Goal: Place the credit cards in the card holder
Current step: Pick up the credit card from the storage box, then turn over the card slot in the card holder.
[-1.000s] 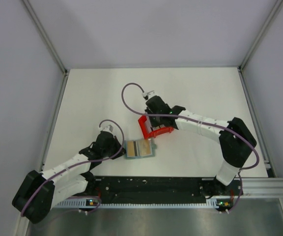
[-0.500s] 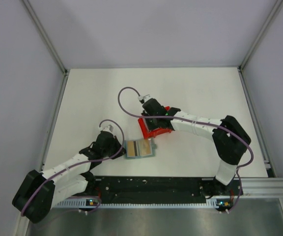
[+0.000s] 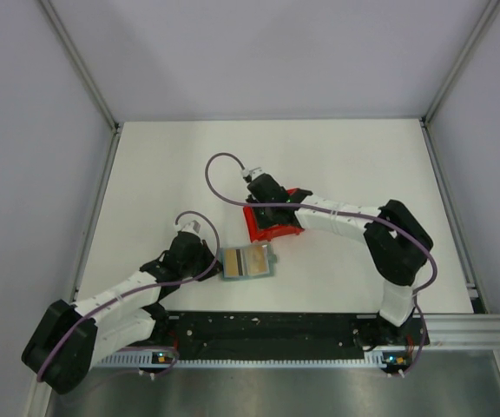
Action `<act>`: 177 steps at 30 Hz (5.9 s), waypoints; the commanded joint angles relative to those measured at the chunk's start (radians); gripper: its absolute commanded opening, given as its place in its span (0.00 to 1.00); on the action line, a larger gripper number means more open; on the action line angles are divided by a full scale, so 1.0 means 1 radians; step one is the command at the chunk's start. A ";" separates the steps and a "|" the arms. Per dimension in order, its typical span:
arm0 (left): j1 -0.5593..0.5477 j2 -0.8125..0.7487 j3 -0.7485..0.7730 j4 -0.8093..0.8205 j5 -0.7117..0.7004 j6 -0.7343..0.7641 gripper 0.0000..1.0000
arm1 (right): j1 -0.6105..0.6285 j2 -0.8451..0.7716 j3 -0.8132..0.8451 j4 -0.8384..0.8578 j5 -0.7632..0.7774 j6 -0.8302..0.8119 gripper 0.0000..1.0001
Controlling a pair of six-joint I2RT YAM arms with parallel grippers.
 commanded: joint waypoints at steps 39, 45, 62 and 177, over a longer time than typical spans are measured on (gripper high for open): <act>-0.002 0.036 0.018 0.039 0.013 0.026 0.00 | -0.268 -0.162 0.187 -0.219 -0.766 0.132 0.00; -0.002 0.033 0.016 0.039 0.013 0.025 0.00 | -0.312 -0.256 0.068 0.051 -1.199 0.243 0.00; -0.002 0.027 0.016 0.042 0.019 0.023 0.00 | -0.389 -0.420 -0.497 1.640 -0.908 1.838 0.00; -0.004 -0.119 0.084 -0.006 0.108 0.094 0.00 | 0.136 -0.342 -0.155 -0.151 -0.147 0.295 0.00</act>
